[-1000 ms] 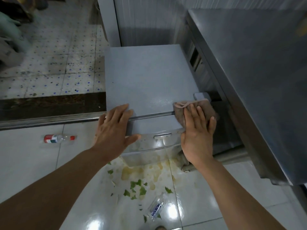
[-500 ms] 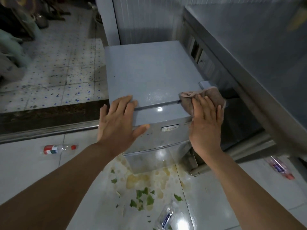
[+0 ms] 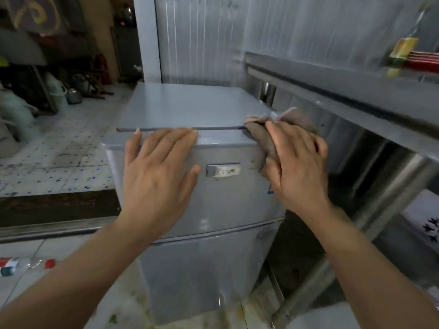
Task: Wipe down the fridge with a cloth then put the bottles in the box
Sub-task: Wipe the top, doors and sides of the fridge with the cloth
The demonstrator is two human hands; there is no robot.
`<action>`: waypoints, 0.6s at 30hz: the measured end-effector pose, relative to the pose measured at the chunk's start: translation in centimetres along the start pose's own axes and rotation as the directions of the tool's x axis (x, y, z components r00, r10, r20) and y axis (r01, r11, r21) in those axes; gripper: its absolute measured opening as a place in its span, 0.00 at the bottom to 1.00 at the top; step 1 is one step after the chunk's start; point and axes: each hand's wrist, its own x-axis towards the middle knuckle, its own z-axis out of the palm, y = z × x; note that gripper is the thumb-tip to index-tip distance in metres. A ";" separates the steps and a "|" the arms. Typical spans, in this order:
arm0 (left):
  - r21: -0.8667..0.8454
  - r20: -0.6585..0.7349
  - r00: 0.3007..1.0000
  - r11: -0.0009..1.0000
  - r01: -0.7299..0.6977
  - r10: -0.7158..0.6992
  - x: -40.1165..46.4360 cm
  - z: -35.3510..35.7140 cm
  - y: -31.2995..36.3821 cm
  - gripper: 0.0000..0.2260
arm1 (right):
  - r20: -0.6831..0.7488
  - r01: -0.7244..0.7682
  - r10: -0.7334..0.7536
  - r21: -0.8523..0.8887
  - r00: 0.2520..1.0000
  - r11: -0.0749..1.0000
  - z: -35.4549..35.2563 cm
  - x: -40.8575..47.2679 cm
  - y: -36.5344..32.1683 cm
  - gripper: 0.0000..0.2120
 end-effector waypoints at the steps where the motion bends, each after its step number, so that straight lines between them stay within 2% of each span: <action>1: 0.000 -0.035 0.999 1.000 0.000 0.000 -0.1 0.3 -0.1 0.21 | -0.035 0.000 0.001 0.007 0.999 1.000 0.6 -0.4 0.3 0.29; 6: 0.051 -0.154 0.988 0.998 -0.026 0.033 -0.3 1.6 -0.4 0.20 | -0.182 -0.008 0.033 0.139 0.983 0.990 4.3 -3.8 0.9 0.32; 10: 0.075 -0.201 0.979 0.997 -0.019 0.034 -0.5 2.2 -0.5 0.20 | -0.078 -0.051 0.069 0.210 0.995 0.976 7.8 -9.4 0.4 0.33; 13: 0.085 -0.178 0.983 0.996 -0.024 0.039 -0.4 1.9 -0.4 0.20 | -0.031 -0.030 0.036 0.166 0.999 0.986 8.9 -12.5 0.4 0.32; 16: 0.087 -0.169 0.983 0.995 -0.052 0.066 -0.6 1.0 -1.2 0.20 | -0.132 -0.029 0.045 0.120 0.990 0.992 7.5 -9.3 1.6 0.26; 18: 0.117 -0.213 0.977 0.993 0.002 0.023 -1.2 0.0 -2.6 0.19 | -0.222 -0.051 0.085 0.155 0.971 0.987 6.2 -5.8 1.8 0.26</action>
